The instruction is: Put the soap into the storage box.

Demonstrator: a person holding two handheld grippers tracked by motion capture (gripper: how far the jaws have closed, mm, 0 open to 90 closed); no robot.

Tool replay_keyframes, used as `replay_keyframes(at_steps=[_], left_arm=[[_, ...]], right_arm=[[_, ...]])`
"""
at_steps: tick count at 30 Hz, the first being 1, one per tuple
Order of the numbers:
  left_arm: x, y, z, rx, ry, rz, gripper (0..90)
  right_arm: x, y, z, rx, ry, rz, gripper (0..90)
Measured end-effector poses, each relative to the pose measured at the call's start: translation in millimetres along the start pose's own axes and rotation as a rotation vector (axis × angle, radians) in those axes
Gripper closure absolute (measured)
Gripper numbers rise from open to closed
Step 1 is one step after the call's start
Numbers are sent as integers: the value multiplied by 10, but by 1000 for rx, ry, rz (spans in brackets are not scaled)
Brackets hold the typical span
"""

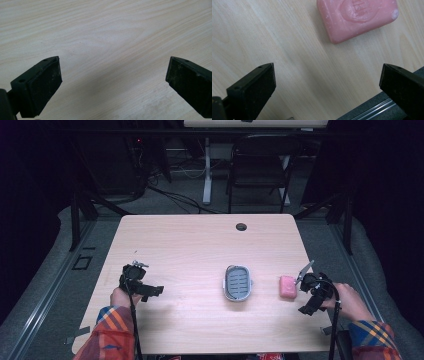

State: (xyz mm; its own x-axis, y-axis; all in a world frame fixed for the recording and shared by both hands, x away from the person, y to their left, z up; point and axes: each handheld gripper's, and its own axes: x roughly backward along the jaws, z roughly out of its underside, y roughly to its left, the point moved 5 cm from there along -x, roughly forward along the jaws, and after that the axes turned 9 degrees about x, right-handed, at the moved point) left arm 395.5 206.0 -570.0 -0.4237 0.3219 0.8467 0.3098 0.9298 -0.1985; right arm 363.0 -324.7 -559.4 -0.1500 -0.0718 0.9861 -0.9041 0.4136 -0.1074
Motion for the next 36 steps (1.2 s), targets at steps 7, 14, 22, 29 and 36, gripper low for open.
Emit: replay_keyframes(at_steps=[7,14,22,29,36], left_arm=[[-6,4,8,-1,5,-3,2],[-24,-14,10,-15,20,-4,2],[-26,-11,26,-9,30,-1,2],[-20,-3,35,-7,34,2,2],[-24,-2,53,-4,41,4,2]], right_arm=[[73,-114,-70,12,-20,18,1],[118,-224,-187,59,-34,42,8],[-51,-313,-318,156,32,-18,0],[-113,-386,-402,149,27,-44,0],[-194,-411,-494,197,37,-52,0]])
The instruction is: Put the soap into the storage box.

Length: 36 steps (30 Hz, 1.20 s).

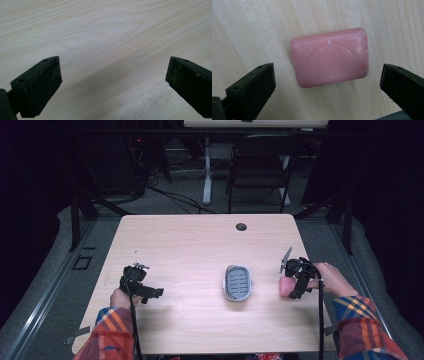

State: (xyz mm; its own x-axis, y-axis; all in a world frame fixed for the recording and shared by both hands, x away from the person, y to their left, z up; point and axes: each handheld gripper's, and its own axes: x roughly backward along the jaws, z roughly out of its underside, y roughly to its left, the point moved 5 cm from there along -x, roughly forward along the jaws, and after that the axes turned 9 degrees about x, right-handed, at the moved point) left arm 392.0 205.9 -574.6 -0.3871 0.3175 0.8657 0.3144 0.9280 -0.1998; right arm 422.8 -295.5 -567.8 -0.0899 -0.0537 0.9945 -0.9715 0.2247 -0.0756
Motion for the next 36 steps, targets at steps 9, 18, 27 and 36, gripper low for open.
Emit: replay_keyframes(at_steps=[9,18,27,36], left_arm=[[-7,-11,4,-6,5,-3,2],[-10,-7,23,-15,16,-5,2],[9,5,57,-7,18,-11,2],[28,22,89,-16,23,-18,2]], right_arm=[[-98,-21,-85,64,43,-30,0],[-166,-72,-111,98,51,-43,1],[-253,-101,-148,131,78,-58,16],[-320,-114,-131,140,98,-87,105]])
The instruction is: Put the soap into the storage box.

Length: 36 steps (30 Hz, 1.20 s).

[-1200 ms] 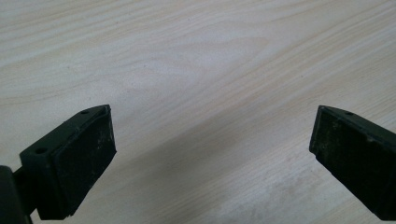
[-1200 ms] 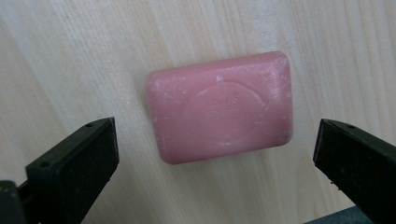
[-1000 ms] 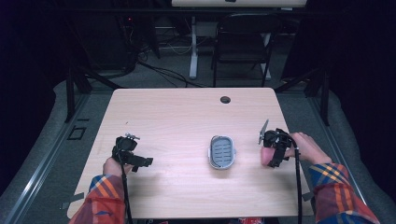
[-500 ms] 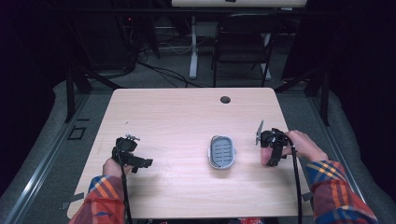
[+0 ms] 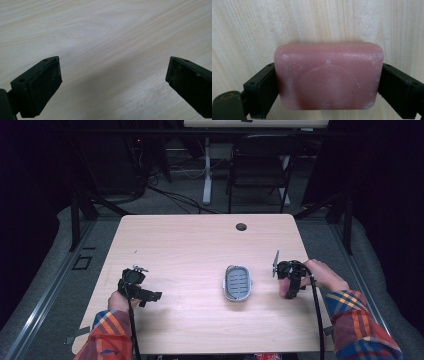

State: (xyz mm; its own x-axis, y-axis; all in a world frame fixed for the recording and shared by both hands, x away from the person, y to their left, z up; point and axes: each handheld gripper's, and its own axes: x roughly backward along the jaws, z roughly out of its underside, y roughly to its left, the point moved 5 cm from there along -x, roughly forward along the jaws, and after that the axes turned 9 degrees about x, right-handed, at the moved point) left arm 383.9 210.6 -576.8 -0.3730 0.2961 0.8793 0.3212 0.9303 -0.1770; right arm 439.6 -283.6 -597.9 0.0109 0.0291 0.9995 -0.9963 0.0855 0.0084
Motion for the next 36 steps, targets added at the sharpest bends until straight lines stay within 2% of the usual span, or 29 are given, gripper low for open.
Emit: replay_keyframes(at_steps=[4,6,12,17,23,31,36], left_arm=[[-2,-7,7,-8,8,-1,2],[3,-8,11,-6,7,-2,2],[3,-7,18,-9,8,-3,2],[9,-10,16,-21,6,-14,2],[5,-10,10,-25,3,-16,2],[3,-12,16,-26,9,-10,2],[-5,-20,13,-30,11,-7,2]], right_arm=[[5,-1,-13,12,15,-4,123],[-3,3,-14,0,10,1,124],[-2,15,-18,-6,16,25,127],[14,-21,14,-25,26,63,129],[46,-14,26,-27,16,56,129],[200,79,-86,11,11,74,129],[251,119,-156,15,-7,76,129]])
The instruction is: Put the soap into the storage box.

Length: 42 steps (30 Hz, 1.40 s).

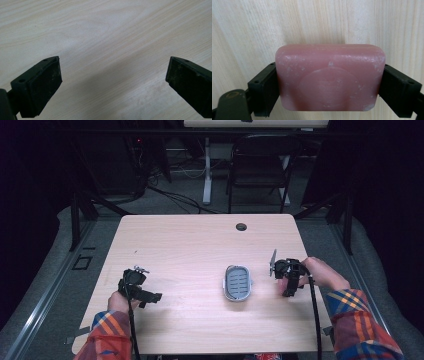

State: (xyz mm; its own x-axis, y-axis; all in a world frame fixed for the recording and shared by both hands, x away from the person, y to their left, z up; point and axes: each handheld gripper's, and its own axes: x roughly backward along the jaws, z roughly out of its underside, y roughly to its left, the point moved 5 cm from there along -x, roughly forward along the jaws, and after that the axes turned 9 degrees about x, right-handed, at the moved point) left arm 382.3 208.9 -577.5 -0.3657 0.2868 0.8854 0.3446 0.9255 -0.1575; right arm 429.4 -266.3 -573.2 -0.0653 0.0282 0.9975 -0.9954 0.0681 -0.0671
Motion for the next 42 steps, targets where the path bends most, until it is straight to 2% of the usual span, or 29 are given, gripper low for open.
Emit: replay_keyframes(at_steps=[5,12,21,34,42], left_arm=[[1,-6,-8,-9,1,-2,2],[-6,-16,-13,-10,-3,1,2],[-8,-22,-16,-17,-3,3,2],[-19,-33,-16,-24,4,11,2],[-23,-38,-15,-26,9,13,3]], right_arm=[[39,29,-57,26,23,-1,130],[80,55,-124,35,14,0,130],[108,118,-233,65,28,-17,130],[171,202,-411,107,17,-30,129],[223,224,-472,114,9,-38,130]])
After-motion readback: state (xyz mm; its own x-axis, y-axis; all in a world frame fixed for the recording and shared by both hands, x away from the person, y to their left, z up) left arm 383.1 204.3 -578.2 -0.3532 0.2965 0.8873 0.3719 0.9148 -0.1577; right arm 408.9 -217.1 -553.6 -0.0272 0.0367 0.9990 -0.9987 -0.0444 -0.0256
